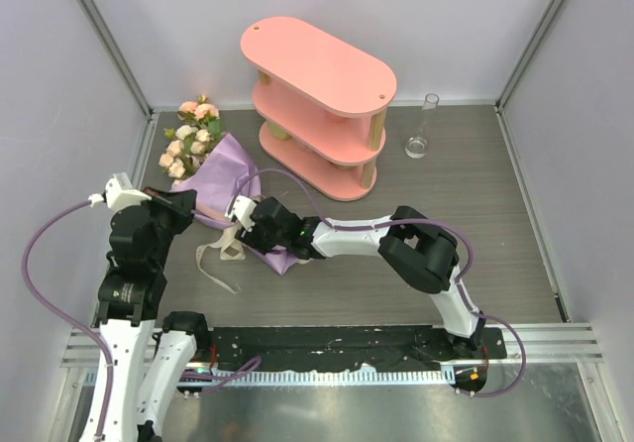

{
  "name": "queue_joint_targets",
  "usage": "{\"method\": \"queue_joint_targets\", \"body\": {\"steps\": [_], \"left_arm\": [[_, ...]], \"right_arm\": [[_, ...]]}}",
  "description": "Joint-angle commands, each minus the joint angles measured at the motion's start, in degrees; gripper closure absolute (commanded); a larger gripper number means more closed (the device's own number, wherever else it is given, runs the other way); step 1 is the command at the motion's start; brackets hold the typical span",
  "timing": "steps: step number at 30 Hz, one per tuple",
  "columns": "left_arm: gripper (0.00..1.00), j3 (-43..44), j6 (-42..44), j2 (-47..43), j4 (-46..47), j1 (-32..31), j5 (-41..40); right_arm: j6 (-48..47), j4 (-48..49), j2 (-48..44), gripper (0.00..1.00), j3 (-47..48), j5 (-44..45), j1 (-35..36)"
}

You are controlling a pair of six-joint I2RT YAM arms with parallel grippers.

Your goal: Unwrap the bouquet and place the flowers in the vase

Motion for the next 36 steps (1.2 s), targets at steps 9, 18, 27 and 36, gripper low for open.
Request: {"method": "queue_joint_targets", "body": {"steps": [9, 18, 27, 36], "left_arm": [[0.37, -5.86, -17.57, 8.23, -13.27, 0.3, -2.11], [0.31, -20.28, -42.11, 2.24, -8.34, 0.56, -4.39], [0.36, -28.63, -56.28, 2.75, 0.44, 1.17, -10.56], [0.42, -32.41, -57.69, 11.38, 12.83, 2.14, -9.93]], "right_arm": [[1.81, 1.17, -1.44, 0.4, 0.89, -2.99, -1.35], [1.54, 1.44, -2.15, 0.4, 0.37, -3.16, -1.35], [1.28, 1.96, -2.59, 0.41, -0.34, -3.6, -1.35], [1.19, 1.88, -2.58, 0.4, -0.25, -3.52, -1.35]]}}
